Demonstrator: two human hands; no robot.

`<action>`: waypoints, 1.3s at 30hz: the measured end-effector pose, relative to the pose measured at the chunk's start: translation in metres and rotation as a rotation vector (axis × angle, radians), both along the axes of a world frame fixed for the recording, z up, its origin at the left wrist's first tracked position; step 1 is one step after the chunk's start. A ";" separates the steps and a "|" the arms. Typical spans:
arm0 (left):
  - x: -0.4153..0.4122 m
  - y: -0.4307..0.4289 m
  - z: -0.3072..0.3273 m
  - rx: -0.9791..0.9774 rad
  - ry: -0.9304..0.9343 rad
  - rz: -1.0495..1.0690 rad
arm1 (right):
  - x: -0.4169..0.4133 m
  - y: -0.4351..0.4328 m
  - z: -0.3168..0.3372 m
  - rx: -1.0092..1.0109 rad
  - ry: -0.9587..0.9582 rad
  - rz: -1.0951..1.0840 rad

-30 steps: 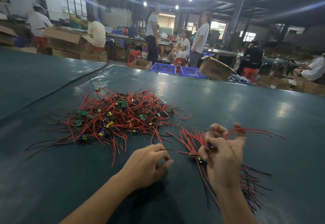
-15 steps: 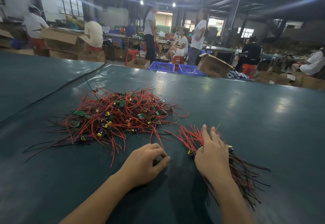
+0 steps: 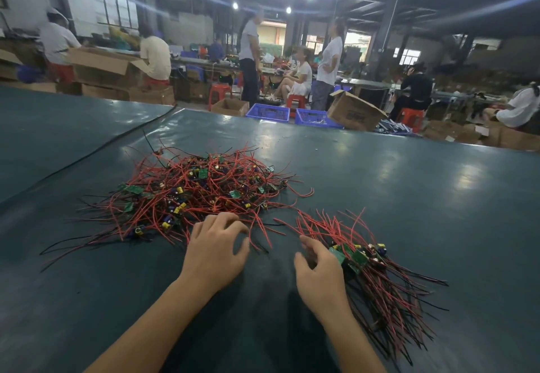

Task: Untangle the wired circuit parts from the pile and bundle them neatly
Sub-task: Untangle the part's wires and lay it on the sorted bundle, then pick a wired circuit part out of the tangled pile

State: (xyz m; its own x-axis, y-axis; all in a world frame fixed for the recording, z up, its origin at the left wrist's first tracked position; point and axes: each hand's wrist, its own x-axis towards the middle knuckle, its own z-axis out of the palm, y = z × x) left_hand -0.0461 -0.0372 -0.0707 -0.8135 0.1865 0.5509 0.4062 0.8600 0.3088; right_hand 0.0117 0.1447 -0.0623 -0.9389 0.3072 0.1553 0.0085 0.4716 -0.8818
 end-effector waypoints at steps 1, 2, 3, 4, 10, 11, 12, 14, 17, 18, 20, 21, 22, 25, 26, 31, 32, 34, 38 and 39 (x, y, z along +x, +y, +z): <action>-0.003 -0.003 -0.002 -0.018 -0.040 0.045 | -0.002 0.004 -0.001 -0.014 -0.013 -0.033; -0.005 -0.006 -0.003 -0.036 -0.069 0.084 | -0.004 0.007 -0.002 -0.025 -0.015 -0.064; -0.007 -0.008 -0.004 -0.047 -0.084 0.117 | -0.004 0.009 -0.002 -0.032 -0.010 -0.091; -0.008 -0.010 -0.004 -0.051 -0.085 0.143 | -0.005 0.011 -0.003 -0.030 -0.005 -0.113; -0.015 -0.021 0.001 -0.019 -0.056 0.324 | -0.005 0.016 -0.007 -0.003 -0.008 -0.141; -0.017 -0.025 0.000 -0.004 -0.111 0.358 | -0.005 0.016 -0.007 -0.001 -0.002 -0.141; -0.020 -0.029 -0.001 0.008 -0.185 0.390 | -0.006 0.016 -0.007 0.002 0.001 -0.138; -0.023 -0.036 -0.004 0.008 -0.355 0.441 | -0.006 0.015 -0.007 0.008 -0.002 -0.127; -0.025 -0.039 -0.004 0.058 -0.435 0.443 | -0.005 0.015 -0.006 0.017 0.000 -0.125; -0.026 -0.040 -0.003 0.115 -0.409 0.434 | -0.005 0.016 -0.006 0.020 0.001 -0.128; -0.028 -0.041 0.001 0.214 -0.363 0.428 | -0.005 0.015 -0.006 0.038 -0.003 -0.130; -0.028 -0.042 0.002 0.240 -0.348 0.427 | -0.005 0.015 -0.006 0.052 -0.007 -0.128; -0.028 -0.043 0.004 0.257 -0.326 0.425 | -0.005 0.015 -0.006 0.064 -0.010 -0.126; -0.025 -0.046 0.006 0.168 -0.242 0.419 | -0.005 0.015 -0.006 0.078 -0.005 -0.124; -0.024 -0.046 0.006 0.108 -0.225 0.422 | -0.004 0.015 -0.006 0.078 -0.005 -0.122; -0.020 -0.046 0.006 -0.013 -0.147 0.441 | -0.004 0.015 -0.007 0.088 0.001 -0.114; -0.020 -0.045 0.006 -0.005 -0.120 0.427 | -0.005 0.015 -0.007 0.089 0.001 -0.114; -0.019 -0.041 0.007 0.072 -0.063 0.363 | -0.005 0.015 -0.008 0.087 0.004 -0.114; -0.009 -0.020 0.011 0.179 0.151 0.182 | -0.006 0.016 -0.009 0.099 -0.009 -0.114; -0.006 -0.015 0.011 0.172 0.222 0.140 | -0.005 0.016 -0.010 0.106 -0.023 -0.112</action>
State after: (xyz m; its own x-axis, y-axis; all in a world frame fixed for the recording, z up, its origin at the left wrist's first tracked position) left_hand -0.0526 -0.0520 -0.0592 -0.6812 -0.0298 0.7315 0.3613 0.8553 0.3714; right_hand 0.0063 0.1611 -0.0720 -0.9034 0.3931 0.1711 0.0860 0.5571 -0.8260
